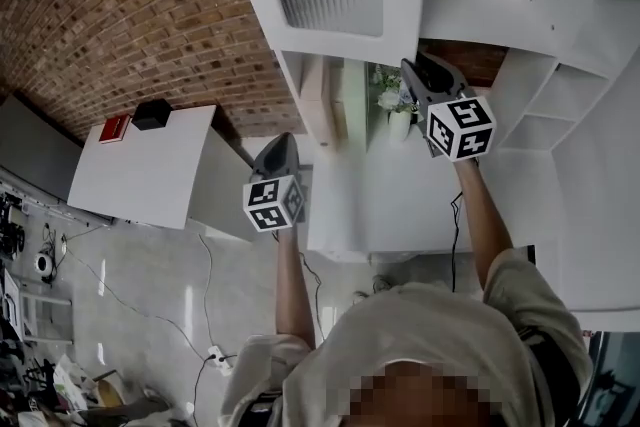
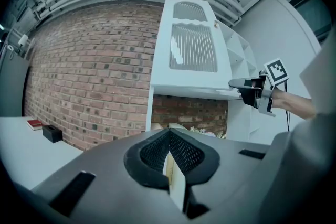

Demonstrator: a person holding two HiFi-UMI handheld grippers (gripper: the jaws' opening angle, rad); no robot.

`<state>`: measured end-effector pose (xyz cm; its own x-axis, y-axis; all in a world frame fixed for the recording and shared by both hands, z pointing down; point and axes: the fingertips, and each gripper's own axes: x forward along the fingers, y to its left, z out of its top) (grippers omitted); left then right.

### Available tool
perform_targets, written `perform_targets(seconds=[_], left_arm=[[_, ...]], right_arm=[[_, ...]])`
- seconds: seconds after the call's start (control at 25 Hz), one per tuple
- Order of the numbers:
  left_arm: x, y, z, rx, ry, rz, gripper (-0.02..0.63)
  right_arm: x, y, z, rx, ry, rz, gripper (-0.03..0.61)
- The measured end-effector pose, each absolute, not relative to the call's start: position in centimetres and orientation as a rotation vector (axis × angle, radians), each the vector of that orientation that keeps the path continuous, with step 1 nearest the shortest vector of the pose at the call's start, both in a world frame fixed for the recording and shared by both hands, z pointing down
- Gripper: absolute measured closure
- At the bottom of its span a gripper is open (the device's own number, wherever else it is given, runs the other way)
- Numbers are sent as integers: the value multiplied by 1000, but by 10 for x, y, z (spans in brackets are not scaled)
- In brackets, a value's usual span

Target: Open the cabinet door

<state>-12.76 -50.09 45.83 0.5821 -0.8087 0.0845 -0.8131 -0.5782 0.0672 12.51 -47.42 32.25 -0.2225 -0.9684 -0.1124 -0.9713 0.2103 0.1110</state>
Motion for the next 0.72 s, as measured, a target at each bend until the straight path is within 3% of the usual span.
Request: perform_targets(seconds=[0.72], left_arm=[[-122, -530, 452, 2842, -1181, 101, 588]], right_arm=[[113, -462, 318, -2067, 2312, 229, 459]])
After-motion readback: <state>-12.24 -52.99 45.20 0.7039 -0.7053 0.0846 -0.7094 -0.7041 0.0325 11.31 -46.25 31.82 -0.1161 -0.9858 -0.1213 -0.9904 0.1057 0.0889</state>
